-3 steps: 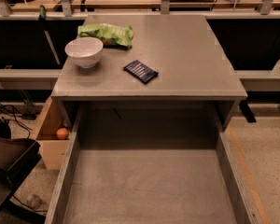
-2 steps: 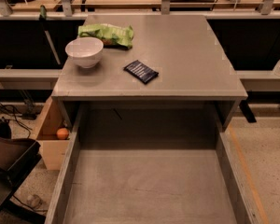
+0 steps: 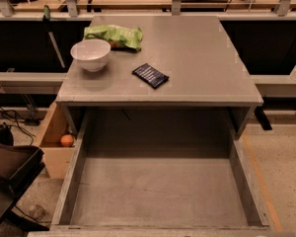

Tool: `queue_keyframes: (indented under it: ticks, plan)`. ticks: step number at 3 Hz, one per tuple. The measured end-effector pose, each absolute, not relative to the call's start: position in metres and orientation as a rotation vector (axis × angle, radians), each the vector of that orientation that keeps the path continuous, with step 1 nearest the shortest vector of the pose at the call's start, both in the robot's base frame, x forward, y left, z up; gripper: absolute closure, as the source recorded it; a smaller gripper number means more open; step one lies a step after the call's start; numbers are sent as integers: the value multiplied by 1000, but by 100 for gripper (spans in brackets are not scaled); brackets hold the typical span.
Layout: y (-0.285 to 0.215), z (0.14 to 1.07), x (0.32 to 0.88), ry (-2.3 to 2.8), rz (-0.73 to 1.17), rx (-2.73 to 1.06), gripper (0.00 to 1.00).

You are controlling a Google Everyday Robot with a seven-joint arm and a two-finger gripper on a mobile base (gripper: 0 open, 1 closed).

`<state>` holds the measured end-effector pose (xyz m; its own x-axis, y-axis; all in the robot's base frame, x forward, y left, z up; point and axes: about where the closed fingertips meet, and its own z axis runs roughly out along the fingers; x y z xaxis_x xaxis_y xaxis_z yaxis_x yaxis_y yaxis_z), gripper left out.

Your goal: Close top drawer

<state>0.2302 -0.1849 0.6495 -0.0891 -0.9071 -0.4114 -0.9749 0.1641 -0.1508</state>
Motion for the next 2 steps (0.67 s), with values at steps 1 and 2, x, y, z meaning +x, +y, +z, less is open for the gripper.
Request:
queue_keyframes:
  ticks: [1,2]
  plan:
    - [-164,649,262,1974,225,-1806,100]
    - [-161,650,264,1969,225,-1808,100]
